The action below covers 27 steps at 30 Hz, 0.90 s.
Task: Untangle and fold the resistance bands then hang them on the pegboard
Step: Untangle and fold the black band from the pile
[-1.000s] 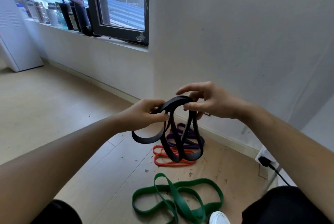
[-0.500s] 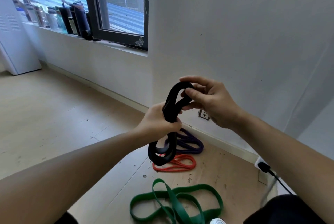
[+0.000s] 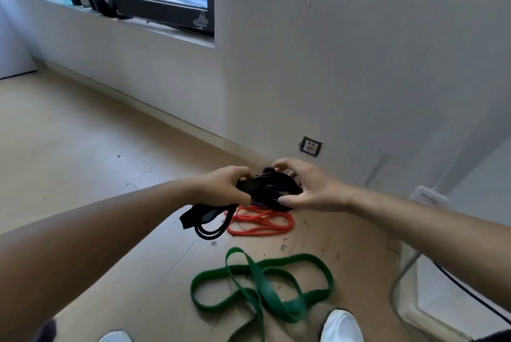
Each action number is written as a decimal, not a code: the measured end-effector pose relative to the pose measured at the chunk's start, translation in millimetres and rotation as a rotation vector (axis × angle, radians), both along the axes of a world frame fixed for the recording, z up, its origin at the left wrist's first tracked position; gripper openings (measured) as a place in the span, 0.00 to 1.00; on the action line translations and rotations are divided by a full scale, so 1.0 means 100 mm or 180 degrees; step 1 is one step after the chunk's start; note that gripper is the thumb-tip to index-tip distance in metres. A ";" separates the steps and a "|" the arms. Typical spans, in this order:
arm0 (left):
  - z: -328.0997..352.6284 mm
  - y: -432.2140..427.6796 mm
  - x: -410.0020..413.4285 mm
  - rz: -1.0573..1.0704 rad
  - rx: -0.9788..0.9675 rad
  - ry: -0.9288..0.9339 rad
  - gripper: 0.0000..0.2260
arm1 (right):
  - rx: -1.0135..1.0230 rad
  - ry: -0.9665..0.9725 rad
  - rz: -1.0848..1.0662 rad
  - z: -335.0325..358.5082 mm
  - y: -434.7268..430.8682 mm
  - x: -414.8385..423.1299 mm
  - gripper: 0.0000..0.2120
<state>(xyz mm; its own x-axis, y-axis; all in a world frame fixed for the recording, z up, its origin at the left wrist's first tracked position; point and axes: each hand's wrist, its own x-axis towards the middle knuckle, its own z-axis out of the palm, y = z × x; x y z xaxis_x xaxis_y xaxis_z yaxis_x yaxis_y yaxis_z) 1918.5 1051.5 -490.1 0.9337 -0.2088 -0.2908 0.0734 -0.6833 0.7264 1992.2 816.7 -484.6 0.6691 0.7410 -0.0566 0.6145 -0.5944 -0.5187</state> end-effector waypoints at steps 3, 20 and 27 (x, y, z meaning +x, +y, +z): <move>-0.45 -0.05 0.15 0.0068 -0.0317 0.0223 0.13 | -0.0379 -0.0506 0.0467 -0.43 0.09 0.08 0.46; -3.20 0.11 0.86 -0.0335 0.0895 -0.0298 0.17 | 0.0249 0.0457 -0.0562 -3.36 -0.04 0.77 0.19; -3.79 0.17 0.90 -0.0209 0.0625 -0.0210 0.20 | 0.0203 0.0317 -0.0824 -4.03 -0.14 0.72 0.23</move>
